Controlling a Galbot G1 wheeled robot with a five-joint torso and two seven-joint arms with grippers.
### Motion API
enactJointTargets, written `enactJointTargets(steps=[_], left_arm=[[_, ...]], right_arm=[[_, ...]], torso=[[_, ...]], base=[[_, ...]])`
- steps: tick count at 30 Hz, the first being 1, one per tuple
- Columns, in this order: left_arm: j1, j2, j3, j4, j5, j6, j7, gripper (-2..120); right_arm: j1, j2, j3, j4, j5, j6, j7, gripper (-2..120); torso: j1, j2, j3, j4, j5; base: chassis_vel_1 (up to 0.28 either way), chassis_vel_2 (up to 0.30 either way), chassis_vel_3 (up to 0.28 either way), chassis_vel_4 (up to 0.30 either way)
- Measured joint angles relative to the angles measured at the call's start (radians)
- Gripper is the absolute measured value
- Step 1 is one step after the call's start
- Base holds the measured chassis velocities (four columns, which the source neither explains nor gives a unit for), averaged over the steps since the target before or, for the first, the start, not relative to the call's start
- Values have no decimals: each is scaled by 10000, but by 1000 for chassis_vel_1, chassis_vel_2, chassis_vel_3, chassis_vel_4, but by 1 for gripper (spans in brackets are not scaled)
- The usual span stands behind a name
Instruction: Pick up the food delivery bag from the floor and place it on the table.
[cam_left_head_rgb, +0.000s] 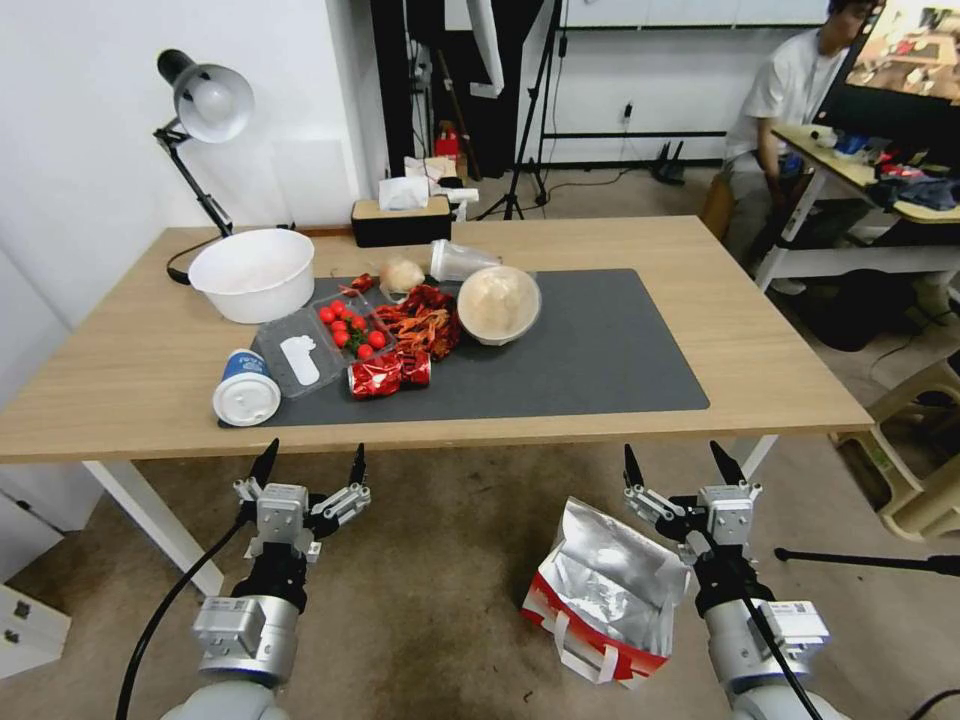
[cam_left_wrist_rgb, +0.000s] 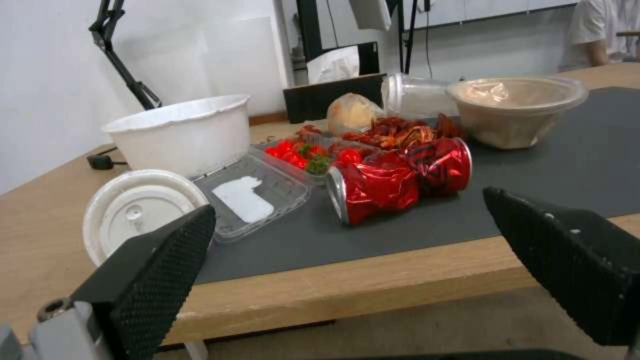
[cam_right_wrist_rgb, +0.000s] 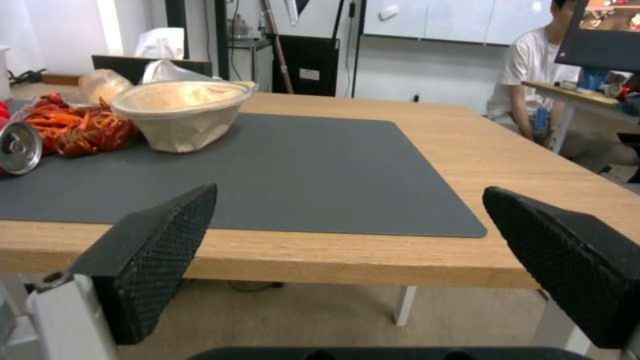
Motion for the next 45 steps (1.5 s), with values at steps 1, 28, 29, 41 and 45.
enactJointTargets(steps=[1,28,29,41,45], left_arm=[[0,0,0,0,0,0,0,100],[766,632,2131,-566,-1274,383,-3947,100],[778,635,2132,-566,-1284,358,-3957,100],[802,702,2132,-445,-1479,-18,-3897,100],[790,732,2125,-383,-1535,-120,-3883,100]], right_arm=[[1,0,0,0,0,0,0,100],[1478,-175,-1558,-854,349,-752,-531,100],[1465,-175,-1540,-855,346,-752,-501,100],[1264,-158,-1392,-694,317,-722,-307,100],[1108,-97,-1340,-611,275,-684,-274,100]], torso=[[0,0,0,0,0],[-1,-1,0,0,0],[0,-1,0,0,1],[-1,0,-1,0,0],[-1,1,0,0,0]], base=[[0,0,0,0],[0,0,0,0],[0,0,0,0],[0,0,0,0],[0,0,0,0]])
